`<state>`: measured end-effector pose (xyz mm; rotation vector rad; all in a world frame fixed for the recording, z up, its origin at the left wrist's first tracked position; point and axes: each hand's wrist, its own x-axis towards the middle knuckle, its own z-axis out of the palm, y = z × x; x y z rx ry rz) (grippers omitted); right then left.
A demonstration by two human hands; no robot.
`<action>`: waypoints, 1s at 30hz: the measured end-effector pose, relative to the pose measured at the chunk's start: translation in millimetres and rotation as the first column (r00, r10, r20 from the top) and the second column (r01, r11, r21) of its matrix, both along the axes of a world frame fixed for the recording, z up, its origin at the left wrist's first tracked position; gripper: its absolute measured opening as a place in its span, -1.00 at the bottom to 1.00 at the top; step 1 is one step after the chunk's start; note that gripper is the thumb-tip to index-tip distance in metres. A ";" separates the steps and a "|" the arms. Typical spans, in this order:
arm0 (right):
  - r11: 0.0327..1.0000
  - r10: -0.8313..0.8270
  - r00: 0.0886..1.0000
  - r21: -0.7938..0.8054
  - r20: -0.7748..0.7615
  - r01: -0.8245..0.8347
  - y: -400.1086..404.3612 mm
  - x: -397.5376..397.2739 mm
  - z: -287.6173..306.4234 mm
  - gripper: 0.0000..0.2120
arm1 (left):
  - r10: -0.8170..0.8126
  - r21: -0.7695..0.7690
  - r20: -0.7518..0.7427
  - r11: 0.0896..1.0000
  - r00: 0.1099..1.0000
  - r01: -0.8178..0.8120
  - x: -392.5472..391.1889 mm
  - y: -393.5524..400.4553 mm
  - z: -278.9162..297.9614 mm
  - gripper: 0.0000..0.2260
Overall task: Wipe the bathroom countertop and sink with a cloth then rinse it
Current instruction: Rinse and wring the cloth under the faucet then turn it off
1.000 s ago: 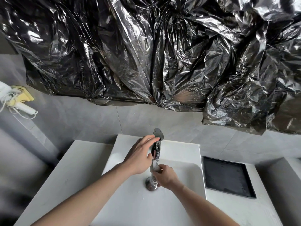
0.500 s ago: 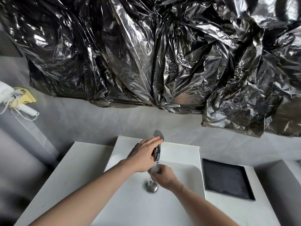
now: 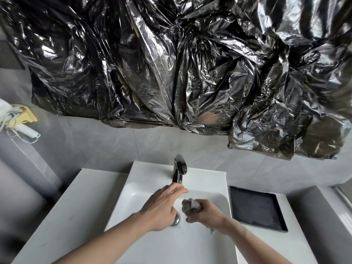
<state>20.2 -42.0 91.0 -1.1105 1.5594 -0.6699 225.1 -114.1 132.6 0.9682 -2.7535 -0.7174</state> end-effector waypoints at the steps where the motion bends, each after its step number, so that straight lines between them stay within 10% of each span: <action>1: 0.999 0.037 0.999 -0.002 0.024 -0.037 3.6 1.1 12.9 -0.77 | -0.029 0.022 -0.005 0.999 1.000 0.029 4.8 6.4 -2.1 -0.36; 13: 1.000 0.005 1.000 -0.017 0.029 -0.004 13.0 30.6 76.7 -0.59 | 0.258 0.320 -0.336 0.936 0.906 -0.148 2.7 14.5 34.6 -0.92; 20: 0.999 0.031 0.999 0.026 0.038 -0.032 8.7 39.3 95.0 -0.90 | -0.041 -0.318 -0.185 0.948 0.982 -0.021 27.7 11.6 36.9 -0.64; 25: 0.933 0.214 0.935 0.223 0.283 -0.281 6.2 43.0 123.0 -0.72 | -0.224 -0.306 0.174 0.913 0.959 0.269 37.1 14.2 31.2 -0.26; 30: 0.911 0.310 0.950 0.300 -0.041 -0.284 -6.8 58.6 120.4 -0.76 | -0.035 -0.402 0.301 0.901 0.953 0.160 17.8 9.7 37.4 -0.55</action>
